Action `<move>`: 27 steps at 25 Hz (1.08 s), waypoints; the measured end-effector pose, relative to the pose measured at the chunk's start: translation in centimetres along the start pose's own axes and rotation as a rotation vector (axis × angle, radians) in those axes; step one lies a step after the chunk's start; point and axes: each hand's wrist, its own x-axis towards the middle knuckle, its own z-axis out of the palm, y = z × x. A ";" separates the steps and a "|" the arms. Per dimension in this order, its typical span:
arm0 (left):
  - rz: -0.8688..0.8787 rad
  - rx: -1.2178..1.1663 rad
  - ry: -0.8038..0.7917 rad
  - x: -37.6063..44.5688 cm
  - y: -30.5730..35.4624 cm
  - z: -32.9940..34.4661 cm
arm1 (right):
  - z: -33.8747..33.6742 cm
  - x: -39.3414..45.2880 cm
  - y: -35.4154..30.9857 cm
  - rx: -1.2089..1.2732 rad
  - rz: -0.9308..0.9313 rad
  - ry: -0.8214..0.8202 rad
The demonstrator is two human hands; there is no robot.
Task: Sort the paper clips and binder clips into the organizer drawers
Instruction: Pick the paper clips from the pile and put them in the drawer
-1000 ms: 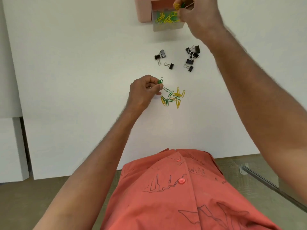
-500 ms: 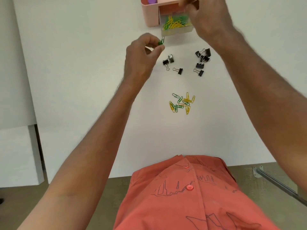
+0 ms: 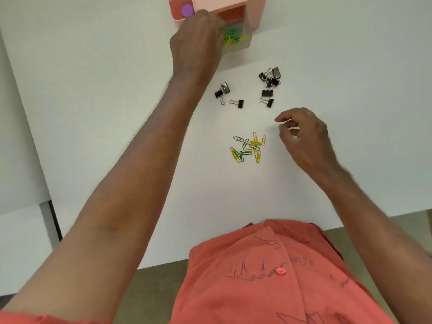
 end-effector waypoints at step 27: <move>-0.024 -0.323 -0.380 -20.6 1.3 5.7 | 5.7 -1.3 -0.5 -0.255 -0.135 -0.238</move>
